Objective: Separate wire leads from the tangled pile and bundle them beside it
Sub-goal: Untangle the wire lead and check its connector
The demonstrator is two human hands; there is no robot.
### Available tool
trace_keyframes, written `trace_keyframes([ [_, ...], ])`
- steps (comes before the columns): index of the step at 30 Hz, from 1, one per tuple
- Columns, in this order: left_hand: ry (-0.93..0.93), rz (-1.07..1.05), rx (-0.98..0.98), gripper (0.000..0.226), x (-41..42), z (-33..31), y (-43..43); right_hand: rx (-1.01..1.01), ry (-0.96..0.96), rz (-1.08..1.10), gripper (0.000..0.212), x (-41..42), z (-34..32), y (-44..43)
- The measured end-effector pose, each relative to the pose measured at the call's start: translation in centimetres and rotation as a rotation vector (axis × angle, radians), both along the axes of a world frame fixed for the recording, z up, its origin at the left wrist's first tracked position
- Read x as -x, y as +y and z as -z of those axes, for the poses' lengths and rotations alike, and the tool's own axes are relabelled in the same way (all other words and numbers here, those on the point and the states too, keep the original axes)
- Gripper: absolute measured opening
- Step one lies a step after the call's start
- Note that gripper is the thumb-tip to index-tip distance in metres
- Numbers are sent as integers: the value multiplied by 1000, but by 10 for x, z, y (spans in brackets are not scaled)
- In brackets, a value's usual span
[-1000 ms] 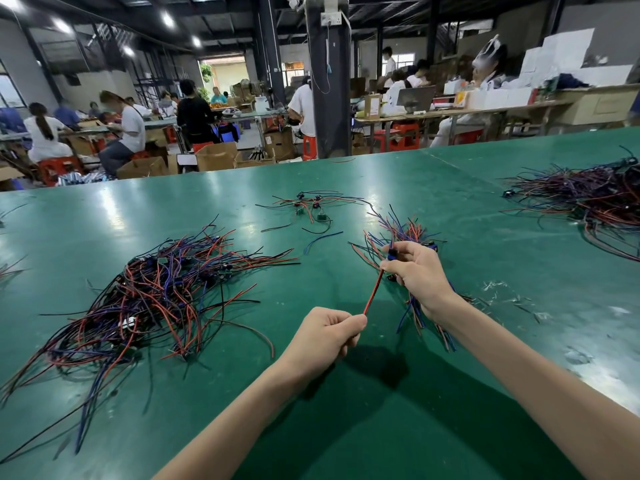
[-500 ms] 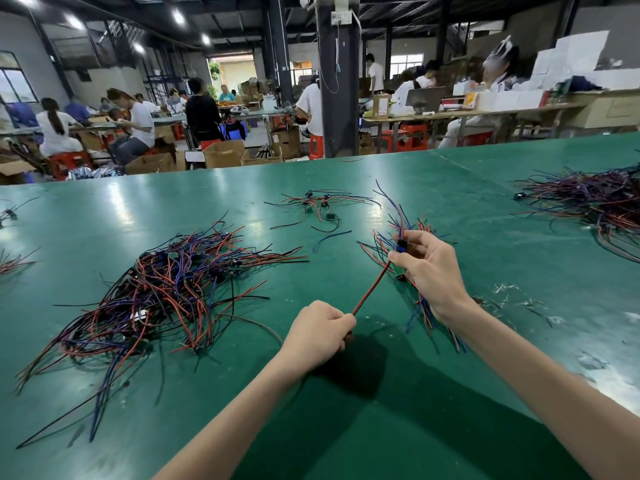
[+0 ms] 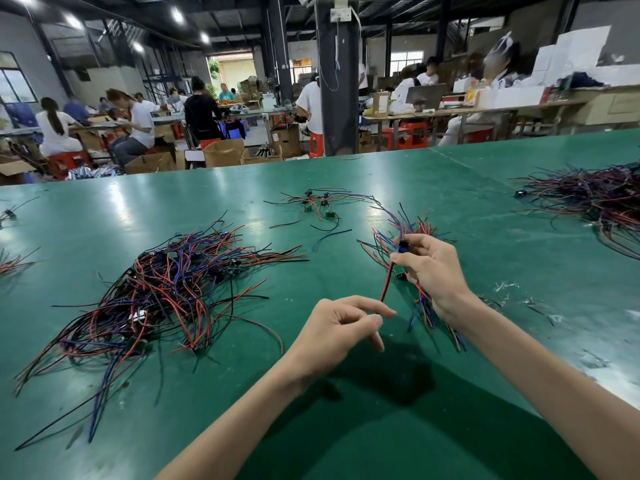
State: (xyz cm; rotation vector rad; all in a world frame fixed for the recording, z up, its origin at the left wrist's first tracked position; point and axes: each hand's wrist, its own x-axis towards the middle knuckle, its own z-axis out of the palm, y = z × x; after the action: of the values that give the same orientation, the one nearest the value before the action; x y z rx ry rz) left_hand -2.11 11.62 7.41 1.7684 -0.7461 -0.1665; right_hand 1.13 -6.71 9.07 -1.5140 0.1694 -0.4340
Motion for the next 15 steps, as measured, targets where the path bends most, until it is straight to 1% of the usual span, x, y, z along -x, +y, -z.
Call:
trace_keyframes([
  [2, 85, -11, 17, 35, -2, 1, -1, -11, -17, 6, 24, 1, -3, -1],
  [5, 205, -12, 54, 47, -5, 2, -3, -33, -45, -7, 26, 2, -6, -2],
  [6, 239, -19, 60, 47, -5, 2, -3, -38, -53, -15, 26, 3, -6, -1],
  [10, 333, -32, 67, 30, -6, 2, -4, -47, -81, -40, 28, 3, -6, 1],
  [15, 361, -38, 72, 31, -6, 2, -5, -50, -86, -32, 27, 2, -6, 0],
])
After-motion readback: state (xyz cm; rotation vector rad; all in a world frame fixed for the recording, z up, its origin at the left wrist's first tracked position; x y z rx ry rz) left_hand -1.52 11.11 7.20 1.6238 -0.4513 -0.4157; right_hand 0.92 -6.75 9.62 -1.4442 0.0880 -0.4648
